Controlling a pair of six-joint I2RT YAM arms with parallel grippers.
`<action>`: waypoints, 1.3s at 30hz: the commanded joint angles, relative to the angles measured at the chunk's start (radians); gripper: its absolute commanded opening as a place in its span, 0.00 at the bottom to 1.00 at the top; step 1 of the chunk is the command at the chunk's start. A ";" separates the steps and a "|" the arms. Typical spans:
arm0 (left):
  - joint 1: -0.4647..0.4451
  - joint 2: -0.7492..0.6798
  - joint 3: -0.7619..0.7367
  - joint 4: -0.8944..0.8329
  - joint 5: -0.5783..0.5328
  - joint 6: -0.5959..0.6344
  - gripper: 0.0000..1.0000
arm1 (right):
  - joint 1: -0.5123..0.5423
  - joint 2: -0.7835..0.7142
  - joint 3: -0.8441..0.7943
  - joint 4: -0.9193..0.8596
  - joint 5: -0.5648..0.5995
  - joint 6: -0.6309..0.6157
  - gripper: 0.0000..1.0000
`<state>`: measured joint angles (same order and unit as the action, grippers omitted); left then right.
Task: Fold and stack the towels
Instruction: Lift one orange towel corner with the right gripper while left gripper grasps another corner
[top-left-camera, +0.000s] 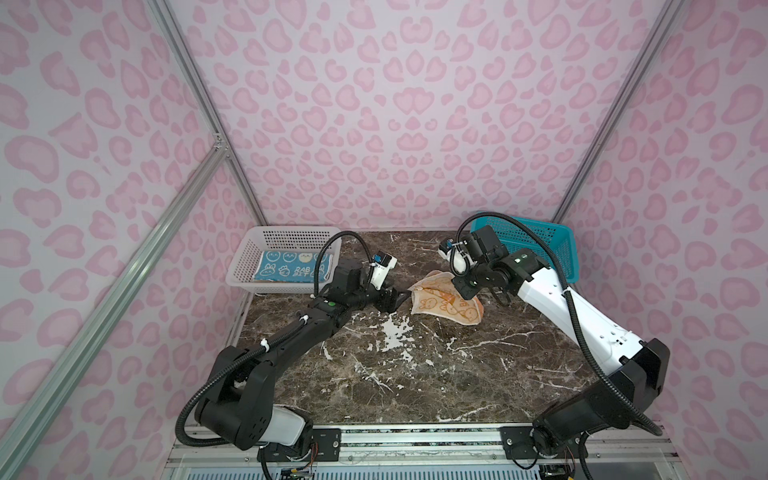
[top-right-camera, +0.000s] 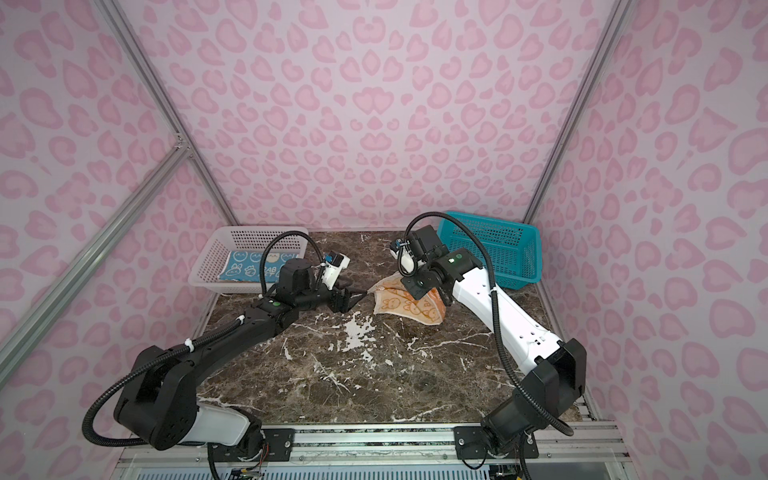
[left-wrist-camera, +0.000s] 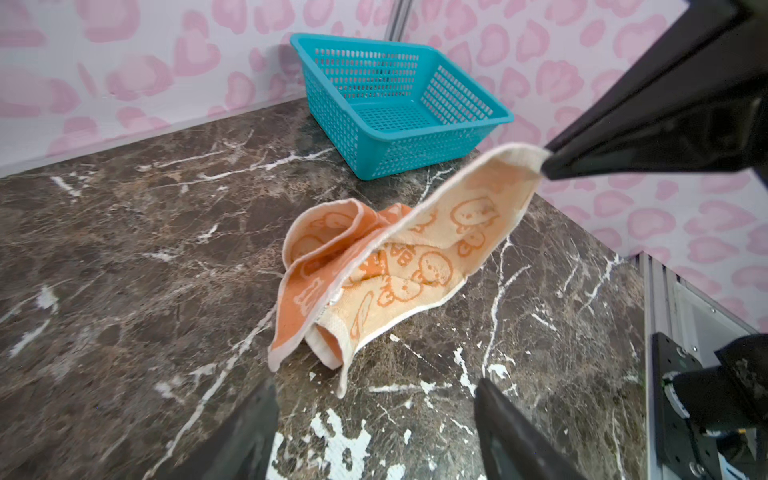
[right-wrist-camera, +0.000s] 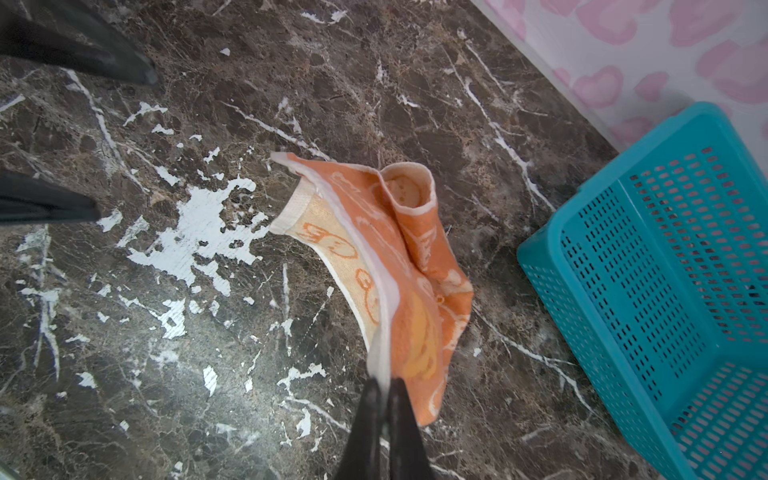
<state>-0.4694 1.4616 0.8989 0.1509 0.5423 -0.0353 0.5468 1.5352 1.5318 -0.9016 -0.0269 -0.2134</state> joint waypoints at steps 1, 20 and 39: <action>-0.031 0.042 0.025 0.059 0.025 0.090 0.76 | -0.008 -0.010 -0.013 0.015 0.000 -0.014 0.00; -0.057 0.289 0.096 0.179 -0.063 0.332 0.74 | -0.074 -0.060 -0.038 0.019 -0.079 0.001 0.00; 0.009 0.411 0.204 0.063 0.095 0.368 0.26 | -0.144 -0.083 -0.088 0.041 -0.115 0.004 0.00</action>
<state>-0.4637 1.8633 1.0870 0.2317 0.6128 0.3092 0.4046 1.4544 1.4494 -0.8799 -0.1318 -0.2169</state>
